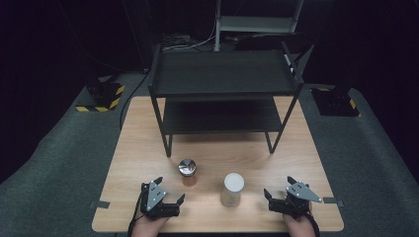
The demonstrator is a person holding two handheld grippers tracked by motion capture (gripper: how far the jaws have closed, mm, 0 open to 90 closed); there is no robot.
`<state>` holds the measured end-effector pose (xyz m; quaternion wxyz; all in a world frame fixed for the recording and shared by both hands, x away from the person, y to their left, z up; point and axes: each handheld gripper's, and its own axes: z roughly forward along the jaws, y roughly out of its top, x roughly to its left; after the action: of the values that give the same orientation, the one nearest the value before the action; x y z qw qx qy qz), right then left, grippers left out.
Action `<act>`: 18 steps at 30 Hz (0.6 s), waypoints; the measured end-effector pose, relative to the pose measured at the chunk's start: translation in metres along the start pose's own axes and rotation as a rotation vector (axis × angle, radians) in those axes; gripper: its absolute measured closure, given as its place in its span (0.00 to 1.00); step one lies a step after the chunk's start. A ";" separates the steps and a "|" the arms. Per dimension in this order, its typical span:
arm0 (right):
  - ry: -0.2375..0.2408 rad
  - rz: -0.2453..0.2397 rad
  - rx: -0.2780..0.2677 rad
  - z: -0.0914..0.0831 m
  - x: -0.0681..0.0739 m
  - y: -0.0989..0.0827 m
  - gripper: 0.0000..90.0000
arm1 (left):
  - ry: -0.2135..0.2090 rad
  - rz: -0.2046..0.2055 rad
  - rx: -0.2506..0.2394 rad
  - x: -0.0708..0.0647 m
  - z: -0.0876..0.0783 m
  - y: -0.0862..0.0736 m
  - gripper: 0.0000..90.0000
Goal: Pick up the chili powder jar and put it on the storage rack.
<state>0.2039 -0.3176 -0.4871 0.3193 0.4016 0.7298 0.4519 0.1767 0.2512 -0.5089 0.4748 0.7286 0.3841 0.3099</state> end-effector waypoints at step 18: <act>-0.005 -0.010 0.013 0.001 0.002 0.002 0.00 | 0.008 -0.021 0.004 0.001 -0.002 0.000 0.00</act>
<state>0.2042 -0.3145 -0.4856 0.3209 0.4010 0.7339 0.4446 0.1759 0.2532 -0.5086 0.4751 0.7243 0.3943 0.3071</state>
